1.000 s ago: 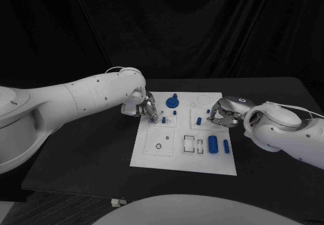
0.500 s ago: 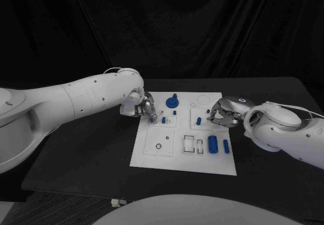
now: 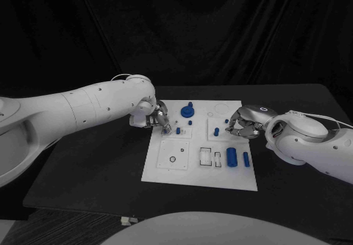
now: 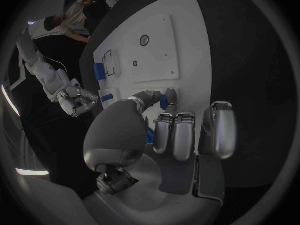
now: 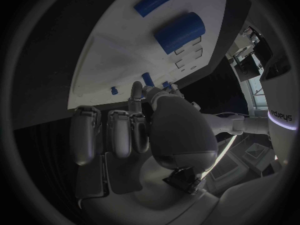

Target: Assemble the parts on the task board

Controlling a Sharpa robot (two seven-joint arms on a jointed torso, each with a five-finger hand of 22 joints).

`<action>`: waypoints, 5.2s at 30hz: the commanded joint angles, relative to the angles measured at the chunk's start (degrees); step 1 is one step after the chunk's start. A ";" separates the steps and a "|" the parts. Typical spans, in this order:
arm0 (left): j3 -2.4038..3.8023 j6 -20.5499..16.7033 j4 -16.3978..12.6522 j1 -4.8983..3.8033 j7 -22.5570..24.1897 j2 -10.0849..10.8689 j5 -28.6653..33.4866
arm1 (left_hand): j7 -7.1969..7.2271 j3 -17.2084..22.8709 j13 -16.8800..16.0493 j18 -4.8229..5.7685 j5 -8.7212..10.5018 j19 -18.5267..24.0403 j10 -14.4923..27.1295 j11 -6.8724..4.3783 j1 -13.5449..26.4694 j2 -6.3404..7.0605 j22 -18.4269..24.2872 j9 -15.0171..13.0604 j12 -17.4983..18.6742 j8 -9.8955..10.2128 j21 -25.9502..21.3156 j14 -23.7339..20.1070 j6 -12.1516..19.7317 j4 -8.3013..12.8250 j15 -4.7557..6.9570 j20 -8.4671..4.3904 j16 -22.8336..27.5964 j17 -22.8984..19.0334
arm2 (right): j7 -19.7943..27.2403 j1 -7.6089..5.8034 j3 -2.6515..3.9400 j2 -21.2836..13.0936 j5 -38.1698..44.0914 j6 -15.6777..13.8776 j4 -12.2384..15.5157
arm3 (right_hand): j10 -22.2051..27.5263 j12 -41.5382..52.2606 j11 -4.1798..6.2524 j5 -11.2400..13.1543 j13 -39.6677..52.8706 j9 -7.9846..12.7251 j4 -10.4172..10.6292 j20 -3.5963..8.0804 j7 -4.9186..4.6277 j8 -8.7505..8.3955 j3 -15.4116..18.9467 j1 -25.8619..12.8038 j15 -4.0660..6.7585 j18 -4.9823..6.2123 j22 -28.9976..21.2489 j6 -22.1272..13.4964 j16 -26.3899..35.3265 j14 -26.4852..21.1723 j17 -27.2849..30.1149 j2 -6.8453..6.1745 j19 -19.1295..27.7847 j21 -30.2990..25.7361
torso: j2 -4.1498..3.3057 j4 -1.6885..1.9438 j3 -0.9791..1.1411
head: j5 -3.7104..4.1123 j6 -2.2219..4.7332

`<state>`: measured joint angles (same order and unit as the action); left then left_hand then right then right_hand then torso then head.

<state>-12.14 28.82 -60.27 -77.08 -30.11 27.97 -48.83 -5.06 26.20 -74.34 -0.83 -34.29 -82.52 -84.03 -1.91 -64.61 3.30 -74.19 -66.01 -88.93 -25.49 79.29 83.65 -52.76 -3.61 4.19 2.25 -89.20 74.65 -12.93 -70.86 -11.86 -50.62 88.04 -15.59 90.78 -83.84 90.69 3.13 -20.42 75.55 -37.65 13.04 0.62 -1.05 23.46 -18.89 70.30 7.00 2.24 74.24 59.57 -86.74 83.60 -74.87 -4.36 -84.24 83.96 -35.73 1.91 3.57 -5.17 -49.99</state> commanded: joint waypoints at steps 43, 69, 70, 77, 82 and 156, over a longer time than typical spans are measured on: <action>0.04 -0.40 0.50 -0.06 1.27 -0.57 0.16 | 2.67 6.13 -14.73 -2.52 9.77 1.52 -5.00 0.48 4.07 -1.39 -11.34 -0.42 0.20 2.54 -2.20 6.35 -0.58 1.99 -0.36 0.39 -0.80 15.35 | -0.83 0.14 0.04 0.28 0.12 0.47 -0.24 | -6.16 -0.69 -0.44 -1.46 14.45 -0.70 -0.28 -0.28 0.01 -1.11 -0.83 1.90 -0.07 -0.33 13.22 -0.27 0.65 4.80 -6.62 0.05 -1.83 -1.23 | -0.04 0.02 0.00 | -0.02 -0.01; 0.03 1.12 0.81 -0.02 1.15 -0.27 0.16 | 2.84 2.89 -14.50 -2.64 13.87 1.92 -4.71 0.48 7.47 -0.25 -11.19 0.87 0.52 3.92 -2.81 6.35 -1.50 -0.42 -0.43 0.49 -0.80 15.35 | -0.81 0.15 0.04 0.47 0.12 0.92 -0.40 | -6.16 -0.69 -0.46 -1.46 14.45 -0.72 -0.33 -0.29 -0.01 -1.16 -0.87 1.89 -0.08 -0.31 13.19 -0.29 0.67 4.79 -6.58 0.06 -1.79 -1.32 | -0.01 -0.02 0.00 | -0.16 -0.01; 0.03 1.14 0.80 -0.02 1.13 -0.24 0.16 | 2.84 2.62 -14.51 -2.65 14.28 1.96 -4.72 0.49 7.71 -0.14 -11.17 0.94 0.51 4.00 -2.86 6.35 -1.56 -0.61 -0.43 0.50 -0.80 15.35 | -0.81 0.15 0.04 0.48 0.12 0.93 -0.41 | -6.16 -0.69 -0.46 -1.46 14.45 -0.72 -0.33 -0.29 -0.01 -1.16 -0.87 1.89 -0.08 -0.31 13.19 -0.29 0.67 4.79 -6.58 0.06 -1.79 -1.32 | -0.01 -0.02 0.01 | -0.19 -0.01; 0.03 1.33 0.65 -0.01 0.94 0.03 0.16 | 2.81 1.82 -14.45 -2.66 15.73 1.99 -4.65 0.51 8.28 0.20 -11.16 1.10 0.58 4.24 -2.94 6.35 -1.67 -1.03 -0.45 0.52 -0.80 15.35 | -0.80 0.17 0.04 0.50 0.12 0.95 -0.44 | -6.16 -0.69 -0.46 -1.46 14.45 -0.72 -0.33 -0.29 -0.01 -1.16 -0.87 1.89 -0.08 -0.31 13.19 -0.29 0.67 4.79 -6.58 0.06 -1.79 -1.32 | -0.02 -0.02 0.00 | -0.16 -0.01; 0.03 1.45 0.36 -0.01 0.92 0.35 0.16 | 2.62 -0.03 -14.47 -2.64 19.36 1.96 -4.67 0.68 9.56 0.46 -11.17 1.19 0.55 4.62 -2.98 6.35 -1.64 -2.40 -0.58 0.65 -0.80 15.35 | -0.82 0.19 0.04 0.53 0.12 0.97 -0.47 | -6.16 -0.69 -0.46 -1.47 14.45 -0.74 -0.37 -0.30 -0.02 -1.19 -0.91 1.90 -0.09 -0.30 13.18 -0.30 0.72 4.77 -6.49 0.09 -1.77 -1.36 | -0.01 -0.03 -0.01 | -0.17 -0.01; -0.09 -63.84 -30.24 3.96 32.37 28.29 -26.45 | -0.58 -23.68 -14.70 -2.39 19.07 1.00 -5.00 3.26 -11.05 -0.10 -11.53 14.34 0.10 10.31 -1.85 6.35 4.81 -12.82 -2.65 2.55 -0.80 15.35 | 1.71 0.52 0.04 -1.70 0.11 -6.35 1.62 | -6.16 -0.69 -0.55 -1.86 14.45 -0.74 -0.66 -0.33 -0.16 -1.64 -0.96 1.91 -0.13 -0.37 13.27 -0.90 0.50 4.88 -6.95 -0.17 -1.94 -1.12 | 0.01 -0.08 0.04 | -0.58 -0.01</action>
<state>-12.34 -27.75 -89.79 -73.57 2.21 56.25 -67.48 -5.54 4.35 -74.34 -0.85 -16.05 -81.23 -83.94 0.46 -75.56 3.44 -74.19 -52.11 -88.92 -16.16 76.89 84.13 -47.12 -15.65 2.02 4.24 -89.20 74.65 -12.31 -70.49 -11.87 -52.14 88.04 -17.38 91.95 -83.86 90.69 3.11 -20.81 75.55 -37.77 13.02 0.62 -1.26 22.94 -18.89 70.82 7.00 2.24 74.24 59.34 -86.74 83.60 -74.87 -3.86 -84.24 83.53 -35.66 1.87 3.61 -5.62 -49.99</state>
